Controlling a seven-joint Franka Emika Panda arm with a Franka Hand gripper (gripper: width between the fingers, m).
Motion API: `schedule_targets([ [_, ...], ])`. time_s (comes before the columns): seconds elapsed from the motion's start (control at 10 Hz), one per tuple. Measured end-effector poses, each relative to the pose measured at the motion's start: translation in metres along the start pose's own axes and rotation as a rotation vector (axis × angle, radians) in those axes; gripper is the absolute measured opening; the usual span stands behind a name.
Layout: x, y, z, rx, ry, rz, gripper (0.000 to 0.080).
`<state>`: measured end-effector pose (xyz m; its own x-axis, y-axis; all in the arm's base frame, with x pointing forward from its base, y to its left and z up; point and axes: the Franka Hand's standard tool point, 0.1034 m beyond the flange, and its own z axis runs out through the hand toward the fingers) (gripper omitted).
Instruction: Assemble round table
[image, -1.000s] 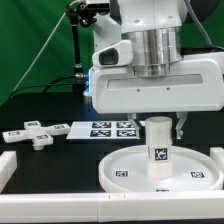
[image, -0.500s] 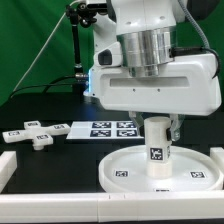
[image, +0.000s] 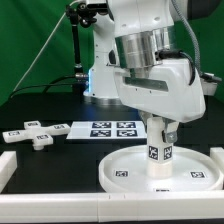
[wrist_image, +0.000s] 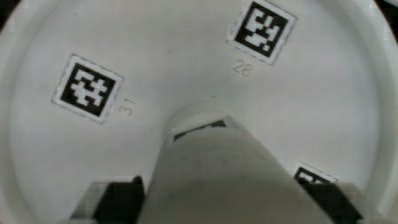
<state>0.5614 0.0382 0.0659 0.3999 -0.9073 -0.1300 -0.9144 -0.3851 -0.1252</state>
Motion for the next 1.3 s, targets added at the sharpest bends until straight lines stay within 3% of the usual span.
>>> schedule_targets([
  [0.1,-0.0001,-0.0004,0.0003,0.0,0.0,-0.05,0.0413],
  [0.2,0.0001,-0.0014,-0.0002,0.002,0.0,-0.113,0.0572],
  [0.3,-0.0011,-0.0026,-0.0004,0.003,0.001,-0.19,0.0634],
  [0.5,-0.002,-0.0037,-0.0008,0.001,0.004,-0.5,0.0645],
  [1.0,-0.0018,-0.0031,-0.0001,-0.001,0.004,-0.878,0.0649],
  [1.3,-0.0042,-0.0011,0.0038,-0.039,-0.038,-1.292,0.0649],
])
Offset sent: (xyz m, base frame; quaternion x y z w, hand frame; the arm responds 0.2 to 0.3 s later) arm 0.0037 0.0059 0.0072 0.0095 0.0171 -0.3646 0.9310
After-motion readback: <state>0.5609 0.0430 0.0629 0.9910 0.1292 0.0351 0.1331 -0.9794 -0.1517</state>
